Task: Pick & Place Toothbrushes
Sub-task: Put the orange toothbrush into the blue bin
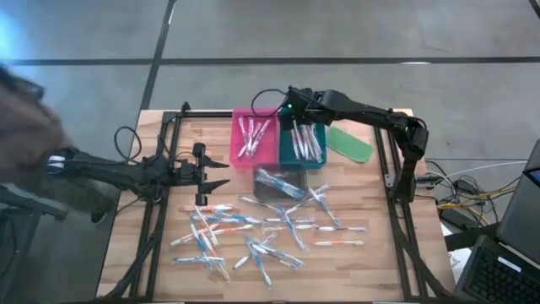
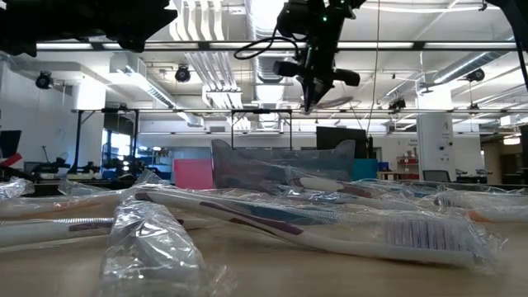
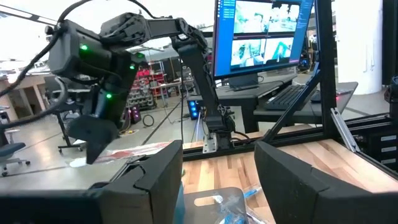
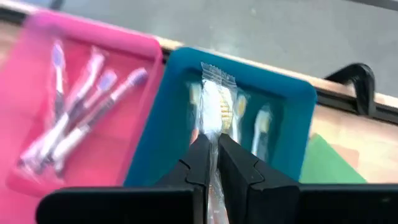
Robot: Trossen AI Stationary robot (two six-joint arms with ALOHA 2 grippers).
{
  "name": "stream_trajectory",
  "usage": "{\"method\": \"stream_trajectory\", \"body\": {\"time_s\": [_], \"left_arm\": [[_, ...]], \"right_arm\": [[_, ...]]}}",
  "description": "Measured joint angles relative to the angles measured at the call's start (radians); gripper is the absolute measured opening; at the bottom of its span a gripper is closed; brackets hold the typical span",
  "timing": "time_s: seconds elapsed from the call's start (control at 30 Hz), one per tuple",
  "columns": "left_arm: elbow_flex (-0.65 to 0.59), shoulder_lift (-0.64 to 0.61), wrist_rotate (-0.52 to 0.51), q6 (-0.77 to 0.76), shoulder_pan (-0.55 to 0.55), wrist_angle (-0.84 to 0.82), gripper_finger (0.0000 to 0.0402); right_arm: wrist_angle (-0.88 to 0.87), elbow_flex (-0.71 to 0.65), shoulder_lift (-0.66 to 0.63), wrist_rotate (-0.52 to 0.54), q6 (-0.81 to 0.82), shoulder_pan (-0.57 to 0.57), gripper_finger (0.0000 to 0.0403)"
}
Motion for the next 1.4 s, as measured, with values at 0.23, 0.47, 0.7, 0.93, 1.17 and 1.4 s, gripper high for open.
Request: {"method": "stream_trajectory", "body": {"time_s": [0.23, 0.47, 0.7, 0.93, 1.17, 1.4], "left_arm": [[0.000, 0.000, 0.000, 0.000, 0.000, 0.000, 0.0206], [0.000, 0.000, 0.000, 0.000, 0.000, 0.000, 0.0206], [0.000, 0.000, 0.000, 0.000, 0.000, 0.000, 0.0206], [0.000, 0.000, 0.000, 0.001, 0.000, 0.000, 0.0206], [0.000, 0.000, 0.000, 0.001, 0.000, 0.000, 0.0206], [0.000, 0.000, 0.000, 0.001, 0.000, 0.000, 0.0206]], "right_arm": [[0.121, -0.026, 0.003, 0.001, -0.021, -0.008, 0.0018], [0.205, -0.096, 0.003, 0.000, -0.028, -0.025, 0.0018], [0.297, -0.193, 0.005, -0.011, -0.028, -0.050, 0.0018], [0.387, -0.279, 0.009, -0.011, -0.035, -0.063, 0.0018], [0.521, -0.380, 0.009, -0.035, -0.041, -0.069, 0.0018], [0.578, -0.456, 0.009, -0.037, -0.044, -0.075, 0.0018]]}}
